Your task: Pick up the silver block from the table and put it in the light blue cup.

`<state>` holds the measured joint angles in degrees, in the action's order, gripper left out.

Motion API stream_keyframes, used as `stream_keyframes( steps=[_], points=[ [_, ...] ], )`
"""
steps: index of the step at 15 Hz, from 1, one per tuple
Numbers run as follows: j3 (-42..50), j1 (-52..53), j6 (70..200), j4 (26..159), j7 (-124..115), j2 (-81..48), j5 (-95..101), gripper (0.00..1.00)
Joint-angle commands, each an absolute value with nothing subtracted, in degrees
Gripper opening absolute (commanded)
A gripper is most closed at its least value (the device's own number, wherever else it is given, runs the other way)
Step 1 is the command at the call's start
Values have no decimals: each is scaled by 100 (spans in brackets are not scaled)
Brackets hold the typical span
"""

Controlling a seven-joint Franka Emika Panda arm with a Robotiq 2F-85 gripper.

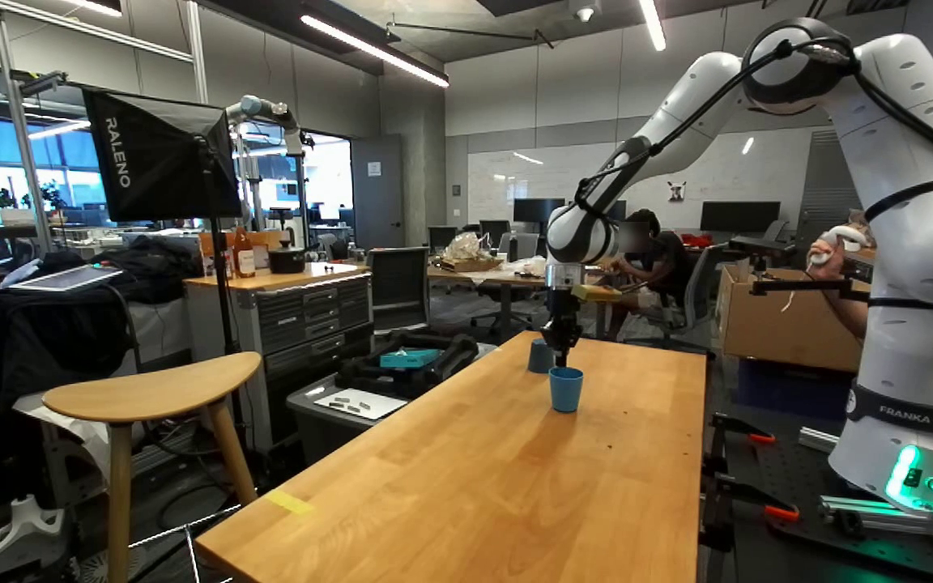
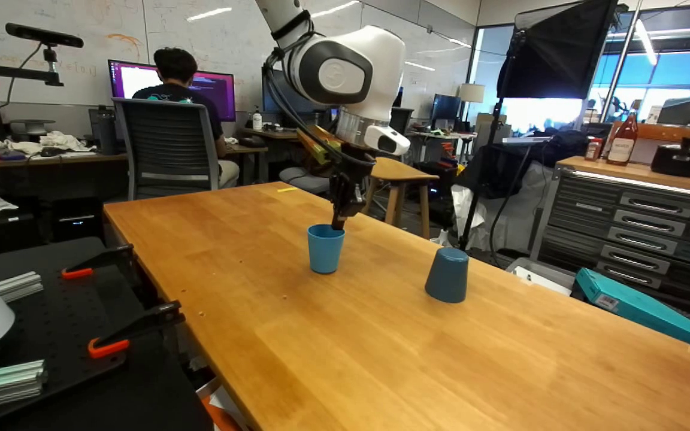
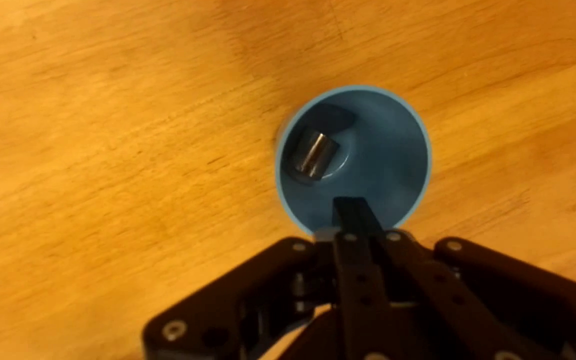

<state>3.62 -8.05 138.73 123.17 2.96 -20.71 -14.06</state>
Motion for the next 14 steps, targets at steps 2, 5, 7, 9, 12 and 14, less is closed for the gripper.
stream_keyframes(
  steps=[2,5,7,9,12,14],
  points=[
    [589,-866,13312,12383,286,-1246,-932,4],
    [894,-804,12802,12365,193,-753,171,30],
    [998,-845,12422,12336,309,-428,783,45],
    [1048,-887,12057,12355,487,-86,1234,61],
    [1070,-961,11736,12355,693,266,1612,83],
    [1034,-957,11862,12292,542,72,1473,73]
  ],
)
